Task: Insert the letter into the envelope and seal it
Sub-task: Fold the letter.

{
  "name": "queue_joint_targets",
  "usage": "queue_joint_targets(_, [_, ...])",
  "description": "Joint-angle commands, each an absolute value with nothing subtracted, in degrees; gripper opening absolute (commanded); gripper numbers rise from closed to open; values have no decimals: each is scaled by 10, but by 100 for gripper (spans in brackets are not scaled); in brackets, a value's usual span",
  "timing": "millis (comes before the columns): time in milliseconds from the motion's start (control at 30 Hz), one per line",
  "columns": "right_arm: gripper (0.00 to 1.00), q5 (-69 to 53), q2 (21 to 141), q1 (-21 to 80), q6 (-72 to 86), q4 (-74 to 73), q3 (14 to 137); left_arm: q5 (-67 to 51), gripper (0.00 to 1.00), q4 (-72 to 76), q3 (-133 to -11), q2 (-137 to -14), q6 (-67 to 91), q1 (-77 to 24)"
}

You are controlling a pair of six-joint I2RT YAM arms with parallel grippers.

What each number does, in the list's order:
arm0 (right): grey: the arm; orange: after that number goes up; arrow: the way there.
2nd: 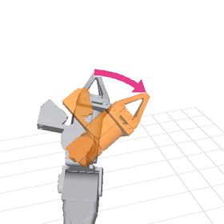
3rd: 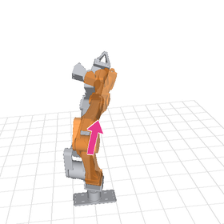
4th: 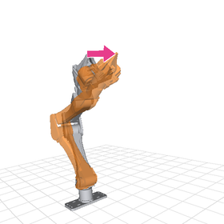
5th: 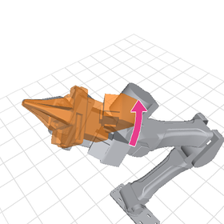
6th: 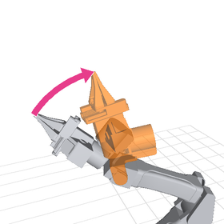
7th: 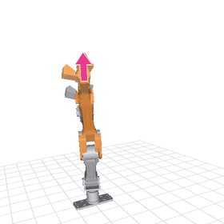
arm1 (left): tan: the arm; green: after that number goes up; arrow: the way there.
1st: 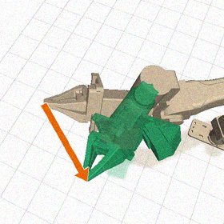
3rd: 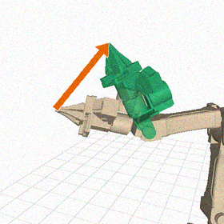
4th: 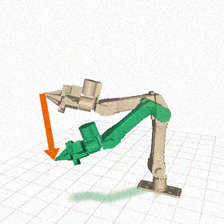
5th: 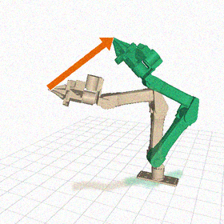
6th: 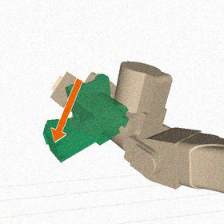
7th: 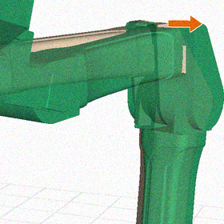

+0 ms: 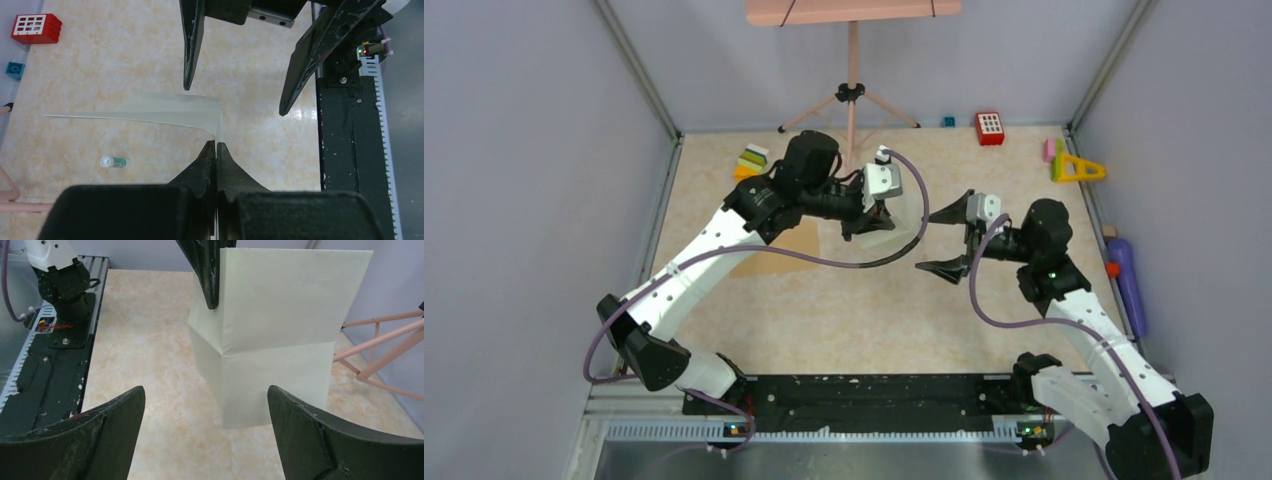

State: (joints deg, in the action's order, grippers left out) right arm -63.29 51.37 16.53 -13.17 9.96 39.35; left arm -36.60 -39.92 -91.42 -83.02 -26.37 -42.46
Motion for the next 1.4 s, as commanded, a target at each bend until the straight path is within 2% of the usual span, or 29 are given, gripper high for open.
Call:
queue_joint_targets(0, [90, -602, 523, 178, -117, 168, 382, -401, 0, -355, -913, -832, -218, -424])
queue_joint_targets(333, [85, -563, 529, 209, -136, 186, 369, -417, 0, -335, -913, -849, -190, -424])
queue_joint_targets(633, [68, -538, 530, 217, -167, 182, 363, -425, 0, -330, -918, -860, -179, -423])
queue_joint_targets(767, [53, -537, 533, 221, -184, 172, 363, -431, 0, -330, -918, -862, -178, -423])
queue_joint_targets(1033, [4, -575, 533, 221, -211, 138, 369, -427, 0, -330, -918, -858, -179, -421])
queue_joint_targets(1067, [0, -584, 532, 221, -212, 131, 370, -425, 0, -331, -919, -856, -181, -421])
queue_joint_targets(1133, [0, -601, 531, 221, -213, 121, 372, -416, 2, -339, -922, -853, -190, -420])
queue_joint_targets(1200, [0, -609, 530, 221, -213, 114, 375, -407, 28, -353, -927, -844, -206, -420])
queue_joint_targets(1300, [0, -618, 530, 218, -208, 107, 380, -394, 79, -375, -931, -825, -235, -419])
queue_joint_targets(1333, [0, -622, 531, 217, -205, 105, 381, -393, 92, -383, -933, -818, -246, -419])
queue_joint_targets(1367, [0, -627, 531, 217, -204, 103, 383, -391, 96, -392, -936, -812, -255, -419])
